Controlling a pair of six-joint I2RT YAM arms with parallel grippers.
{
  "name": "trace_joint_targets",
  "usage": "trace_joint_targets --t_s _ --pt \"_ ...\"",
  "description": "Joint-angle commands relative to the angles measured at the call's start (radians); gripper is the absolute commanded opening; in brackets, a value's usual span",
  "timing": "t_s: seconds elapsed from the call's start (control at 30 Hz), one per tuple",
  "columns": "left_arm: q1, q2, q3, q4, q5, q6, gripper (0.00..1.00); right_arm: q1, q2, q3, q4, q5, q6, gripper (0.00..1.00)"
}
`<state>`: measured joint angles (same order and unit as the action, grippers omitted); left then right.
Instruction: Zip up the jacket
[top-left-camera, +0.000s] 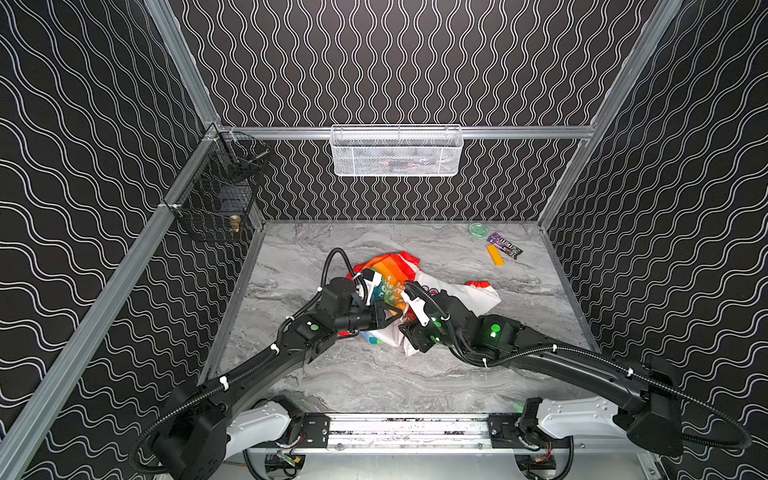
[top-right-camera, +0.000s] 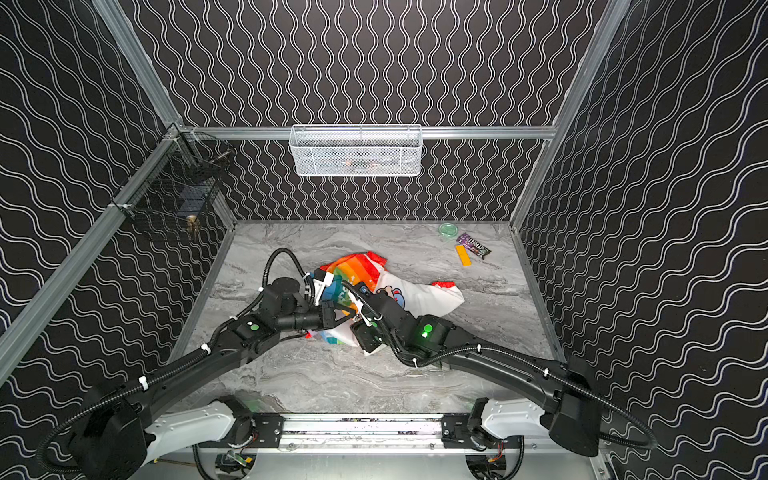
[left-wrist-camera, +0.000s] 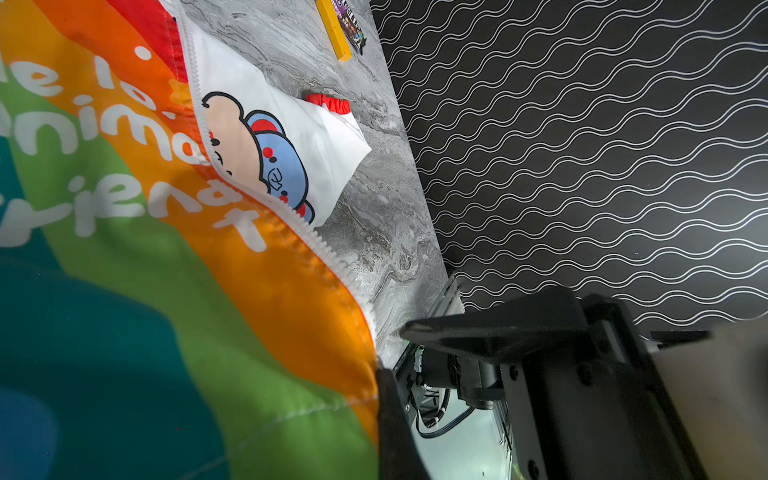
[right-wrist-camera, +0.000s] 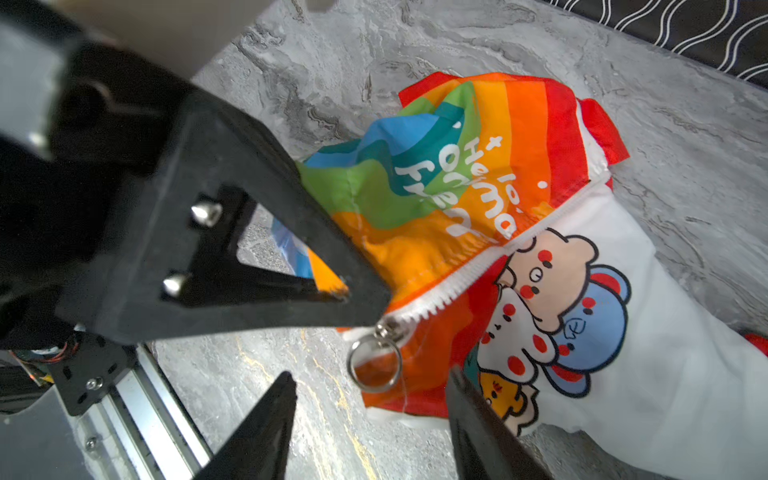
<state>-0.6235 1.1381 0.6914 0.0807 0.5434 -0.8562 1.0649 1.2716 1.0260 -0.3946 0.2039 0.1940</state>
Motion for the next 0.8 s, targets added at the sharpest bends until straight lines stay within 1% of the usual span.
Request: trace_joint_targets --t_s 0.0,0.1,0.23,0.37,0.53,0.77 --pt "0.002 -0.008 0.003 0.008 0.007 0.019 0.00 0.001 0.024 0.024 0.014 0.009 -0.011 0.61" --pt "0.001 -0.011 0.003 0.004 0.006 0.022 0.00 0.001 0.045 0.035 0.005 0.041 -0.009 0.59" --pt "0.002 -0.013 0.003 -0.001 0.006 0.023 0.00 0.001 0.061 0.044 -0.018 0.062 0.005 0.50" --pt "0.001 -0.013 -0.001 0.003 0.006 0.022 0.00 0.000 0.026 0.018 0.001 0.064 0.010 0.44" --pt "0.001 -0.012 0.001 -0.001 0.007 0.022 0.00 -0.002 -0.018 -0.009 0.020 0.061 0.015 0.42" --pt "0.002 -0.014 0.001 -0.002 0.006 0.022 0.00 -0.006 -0.012 -0.009 0.011 0.077 0.025 0.29"
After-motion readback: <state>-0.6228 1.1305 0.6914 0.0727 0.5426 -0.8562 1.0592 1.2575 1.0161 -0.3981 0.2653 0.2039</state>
